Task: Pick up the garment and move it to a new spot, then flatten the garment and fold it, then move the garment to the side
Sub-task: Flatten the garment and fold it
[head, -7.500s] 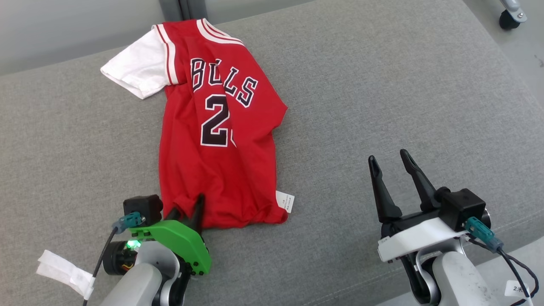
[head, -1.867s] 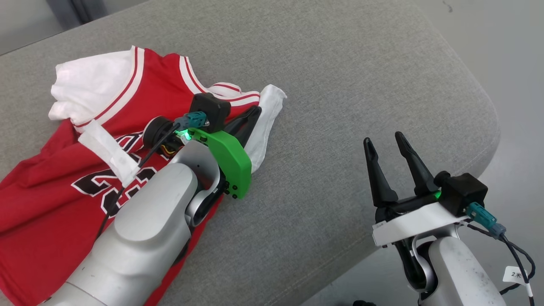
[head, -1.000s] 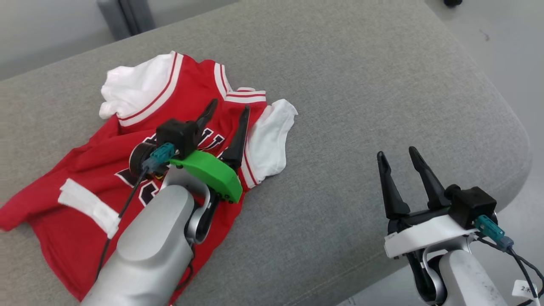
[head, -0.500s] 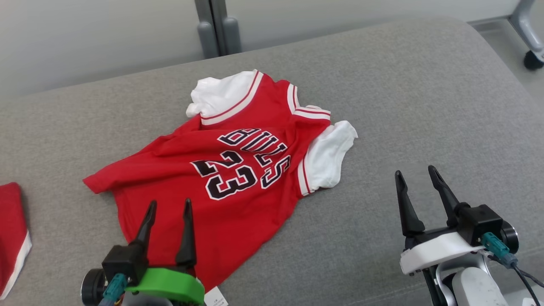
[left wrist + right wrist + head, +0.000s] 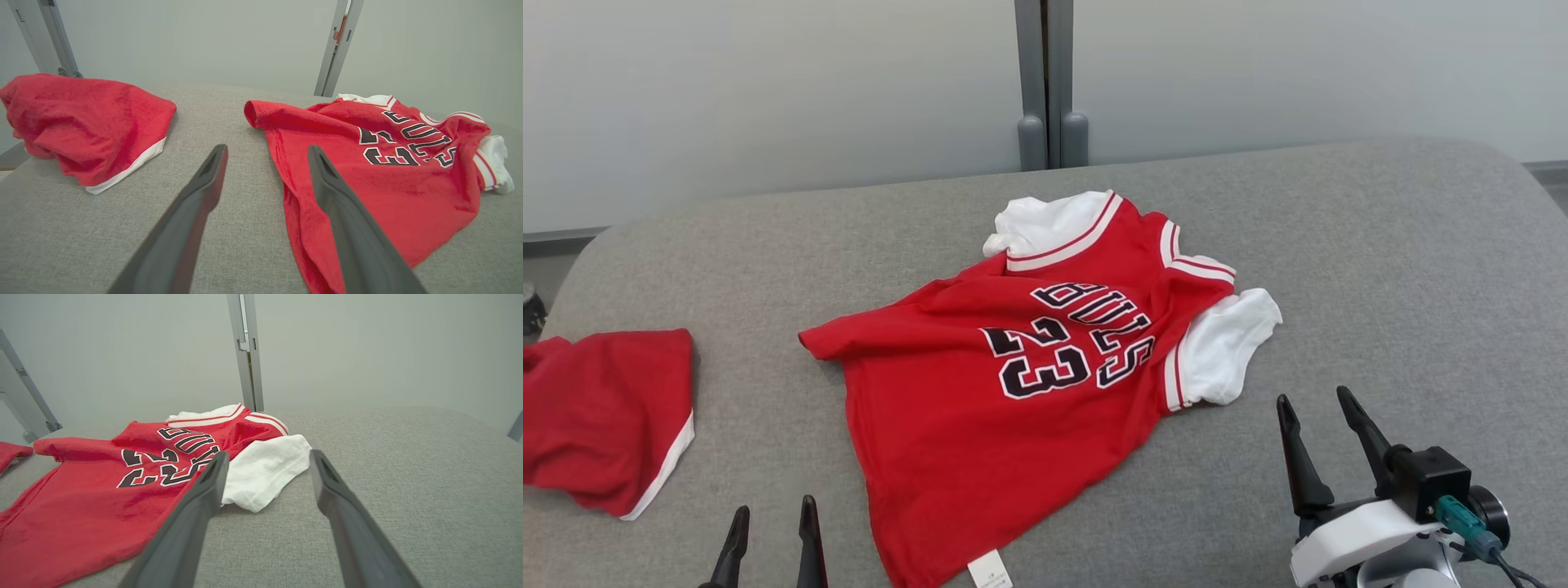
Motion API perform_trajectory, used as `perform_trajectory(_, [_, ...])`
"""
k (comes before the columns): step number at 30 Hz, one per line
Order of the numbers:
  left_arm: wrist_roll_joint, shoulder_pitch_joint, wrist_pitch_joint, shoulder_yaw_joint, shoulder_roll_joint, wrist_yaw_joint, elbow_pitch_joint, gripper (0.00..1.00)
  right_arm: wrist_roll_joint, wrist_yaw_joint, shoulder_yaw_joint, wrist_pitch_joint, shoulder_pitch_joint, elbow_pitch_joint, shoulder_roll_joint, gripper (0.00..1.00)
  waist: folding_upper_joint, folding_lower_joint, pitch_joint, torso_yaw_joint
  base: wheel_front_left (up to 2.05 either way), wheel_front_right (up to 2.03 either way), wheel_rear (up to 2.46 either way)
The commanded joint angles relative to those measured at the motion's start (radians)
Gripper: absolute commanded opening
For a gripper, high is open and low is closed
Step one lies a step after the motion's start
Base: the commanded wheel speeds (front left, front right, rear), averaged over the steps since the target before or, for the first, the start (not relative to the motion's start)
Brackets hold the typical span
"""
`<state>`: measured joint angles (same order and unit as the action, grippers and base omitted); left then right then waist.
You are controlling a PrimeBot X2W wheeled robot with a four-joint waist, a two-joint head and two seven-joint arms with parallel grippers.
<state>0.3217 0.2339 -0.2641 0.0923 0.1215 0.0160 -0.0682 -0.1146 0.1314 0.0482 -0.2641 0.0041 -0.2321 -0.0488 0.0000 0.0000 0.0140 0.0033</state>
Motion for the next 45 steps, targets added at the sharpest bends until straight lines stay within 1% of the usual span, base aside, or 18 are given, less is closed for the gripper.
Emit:
perform_trajectory(1, [-0.011, 0.02, 0.0, -0.025, -0.011, -0.022, 0.001, 1.0, -0.006, -0.001, -0.001, 0.0, 0.024, -0.008, -0.003, 1.0, 0.0, 0.0, 0.02, 0.015, 0.0, 0.0, 0.0])
perform_trajectory(5, [-0.038, 0.031, 0.0, -0.076, -0.04, -0.072, -0.001, 1.0, -0.013, -0.001, 0.004, 0.0, 0.033, -0.021, -0.003, 1.0, 0.0, 0.0, 0.02, 0.008, 0.0, 0.0, 0.0])
perform_trajectory(12, [-0.066, 0.011, 0.0, -0.122, -0.064, -0.112, 0.004, 1.0, -0.015, -0.001, 0.007, 0.0, 0.023, -0.033, -0.003, 1.0, 0.0, 0.0, 0.013, -0.008, 0.0, 0.0, 0.0])
perform_trajectory(23, [-0.083, -0.006, 0.0, -0.124, -0.071, -0.133, -0.002, 1.0, -0.008, -0.001, 0.009, 0.0, 0.007, -0.039, -0.003, 1.0, 0.0, 0.0, 0.003, -0.019, 0.0, 0.0, 0.0])
perform_trajectory(27, [-0.107, 0.003, 0.0, -0.09, -0.071, -0.132, -0.019, 1.0, -0.006, -0.001, 0.015, 0.0, -0.01, -0.033, -0.003, 1.0, 0.0, 0.0, -0.002, -0.021, 0.0, 0.0, 0.0])
perform_trajectory(29, [-0.119, 0.005, 0.01, -0.054, -0.071, -0.13, -0.034, 1.0, -0.006, -0.001, 0.006, 0.0, -0.031, -0.02, -0.003, 1.0, 0.0, 0.0, -0.006, -0.021, 0.0, 0.0, 0.0])
perform_trajectory(31, [-0.123, -0.004, 0.056, -0.018, -0.07, -0.132, -0.02, 1.0, 0.015, -0.001, 0.007, 0.0, -0.053, -0.016, -0.002, 1.0, 0.0, 0.0, -0.012, -0.022, 0.0, 0.0, 0.0])
perform_trajectory(35, [-0.126, 0.019, 0.266, 0.068, -0.056, -0.137, 0.025, 1.0, 0.044, -0.001, 0.037, 0.006, -0.146, -0.084, -0.042, 1.0, 0.0, 0.0, -0.038, -0.027, 0.0, 0.0, 0.0])
perform_trajectory(36, [-0.125, 0.027, 0.324, 0.084, -0.05, -0.137, 0.042, 1.0, 0.046, -0.001, 0.054, 0.025, -0.181, -0.111, -0.059, 1.0, 0.0, 0.0, -0.049, -0.028, 0.0, 0.0, 0.0])
perform_trajectory(38, [-0.124, 0.025, 0.4, 0.104, -0.047, -0.138, 0.069, 1.0, 0.039, -0.001, 0.088, 0.079, -0.243, -0.158, -0.094, 1.0, 0.0, 0.0, -0.073, -0.027, 0.0, 0.0, 0.0])
perform_trajectory(42, [-0.144, -0.004, 0.474, 0.129, -0.041, -0.13, 0.065, 1.0, 0.012, -0.001, 0.139, 0.179, -0.349, -0.221, -0.155, 1.0, 0.0, 0.0, -0.118, -0.018, 0.0, 0.0, 0.0])
perform_trajectory(45, [-0.149, -0.033, 0.493, 0.153, -0.03, -0.134, 0.035, 1.0, -0.007, -0.001, 0.167, 0.227, -0.405, -0.251, -0.191, 1.0, 0.0, 0.0, -0.146, -0.01, 0.0, 0.0, 0.0])
